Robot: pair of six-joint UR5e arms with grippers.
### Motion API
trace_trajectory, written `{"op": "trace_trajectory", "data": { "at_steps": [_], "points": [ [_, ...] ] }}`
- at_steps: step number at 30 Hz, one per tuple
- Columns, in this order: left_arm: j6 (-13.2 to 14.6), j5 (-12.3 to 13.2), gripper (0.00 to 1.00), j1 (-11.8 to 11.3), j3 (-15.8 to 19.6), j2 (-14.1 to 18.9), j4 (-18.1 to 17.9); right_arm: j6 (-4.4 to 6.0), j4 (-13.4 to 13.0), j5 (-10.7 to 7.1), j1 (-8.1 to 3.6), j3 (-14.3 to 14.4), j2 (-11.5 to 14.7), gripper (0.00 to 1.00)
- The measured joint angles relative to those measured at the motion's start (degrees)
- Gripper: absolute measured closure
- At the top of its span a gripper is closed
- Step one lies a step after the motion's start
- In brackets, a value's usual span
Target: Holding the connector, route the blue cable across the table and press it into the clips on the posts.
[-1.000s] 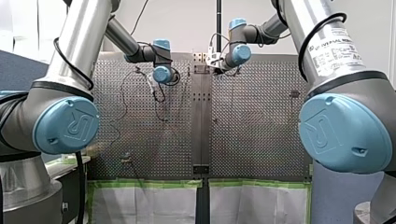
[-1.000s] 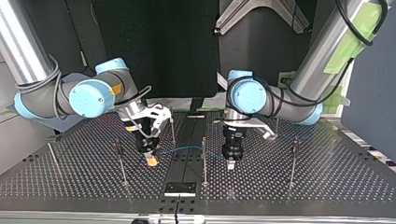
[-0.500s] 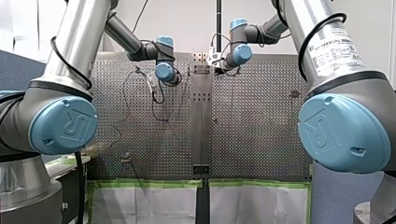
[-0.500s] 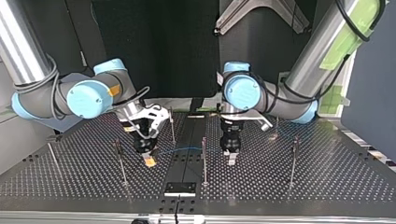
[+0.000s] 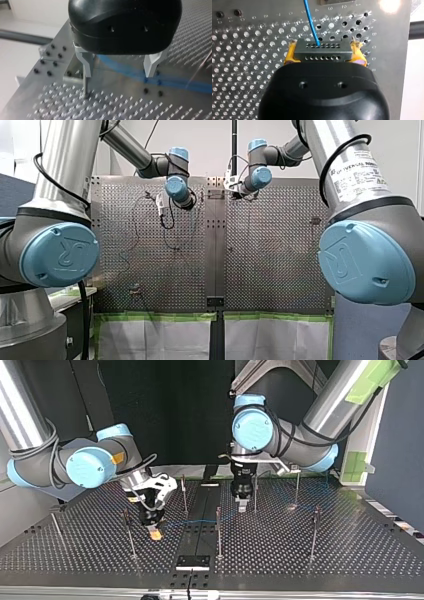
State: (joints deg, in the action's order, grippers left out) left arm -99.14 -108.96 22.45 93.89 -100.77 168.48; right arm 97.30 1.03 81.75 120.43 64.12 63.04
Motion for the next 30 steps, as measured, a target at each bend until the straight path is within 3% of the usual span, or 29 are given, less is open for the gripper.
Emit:
{"op": "trace_trajectory", "data": {
  "at_steps": [10, 16, 23, 30],
  "points": [
    [0.08, 0.27, 0.0, 3.53, 1.58, 5.14, 1.05, 0.01, 0.09, -0.01, -0.11, 0.0, 0.03, 1.0],
    [0.04, -1.17, 0.0, 5.71, 0.46, 6.57, -0.51, 0.01, 0.1, 0.0, -0.33, 0.0, 0.1, 1.0],
    [0.57, -3.38, 0.0, 8.65, -2.53, 4.47, -0.18, 0.06, 0.1, 0.0, -0.56, 0.0, 0.11, 1.0],
    [0.8, -3.98, 0.0, 9.72, -5.9, 1.36, 1.86, 0.1, 0.08, 0.0, -0.73, 0.0, 0.12, 1.0]
  ]
}}
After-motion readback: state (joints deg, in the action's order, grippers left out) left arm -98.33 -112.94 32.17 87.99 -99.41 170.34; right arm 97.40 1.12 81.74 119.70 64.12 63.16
